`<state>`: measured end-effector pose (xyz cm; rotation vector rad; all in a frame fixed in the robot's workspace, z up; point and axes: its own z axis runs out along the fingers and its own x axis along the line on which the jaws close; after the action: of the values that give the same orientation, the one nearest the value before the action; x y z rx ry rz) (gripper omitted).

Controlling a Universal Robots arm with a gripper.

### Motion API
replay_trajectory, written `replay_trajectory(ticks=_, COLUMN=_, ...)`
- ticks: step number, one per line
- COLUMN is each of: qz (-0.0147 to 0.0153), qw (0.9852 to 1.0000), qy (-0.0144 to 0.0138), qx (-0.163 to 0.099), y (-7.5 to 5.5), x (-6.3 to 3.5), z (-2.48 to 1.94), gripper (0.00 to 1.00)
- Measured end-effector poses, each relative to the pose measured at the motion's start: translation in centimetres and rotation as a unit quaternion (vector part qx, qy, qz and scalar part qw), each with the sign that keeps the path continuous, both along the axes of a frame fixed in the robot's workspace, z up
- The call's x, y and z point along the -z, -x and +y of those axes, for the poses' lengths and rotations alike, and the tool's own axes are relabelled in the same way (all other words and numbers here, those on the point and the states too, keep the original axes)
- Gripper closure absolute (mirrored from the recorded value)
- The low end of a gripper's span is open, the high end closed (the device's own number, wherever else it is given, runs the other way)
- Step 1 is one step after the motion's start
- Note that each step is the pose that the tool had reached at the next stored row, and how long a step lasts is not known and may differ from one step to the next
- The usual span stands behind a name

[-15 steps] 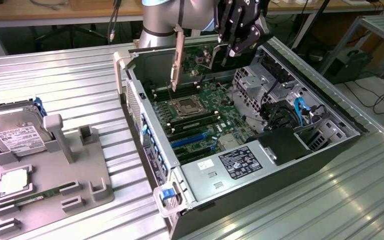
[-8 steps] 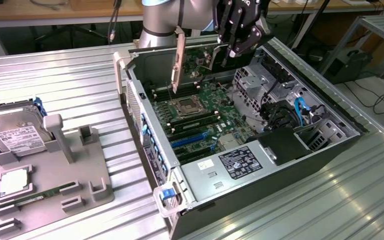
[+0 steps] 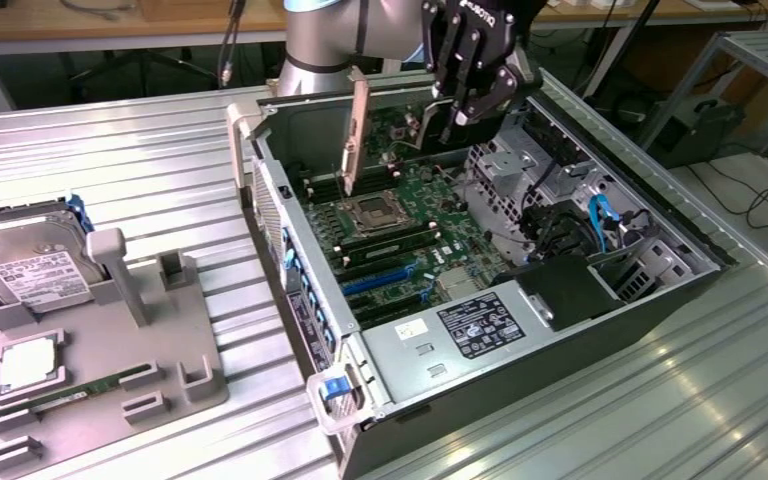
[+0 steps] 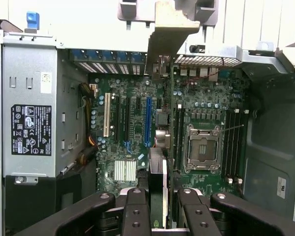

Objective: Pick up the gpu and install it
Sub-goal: 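Insert the gpu into the slot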

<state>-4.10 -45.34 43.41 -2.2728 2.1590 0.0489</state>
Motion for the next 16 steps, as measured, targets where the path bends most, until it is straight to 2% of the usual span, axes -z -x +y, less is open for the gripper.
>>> replay_trajectory(ticks=8, qz=0.0000, qw=0.9999, qy=-0.0003, qx=0.015, y=0.00, x=0.75, z=0.00, gripper=0.73)
replay_trajectory(ticks=16, qz=0.0004, qw=0.9999, qy=-0.0003, qx=0.017, y=0.00, x=1.21, z=0.00, gripper=0.73)
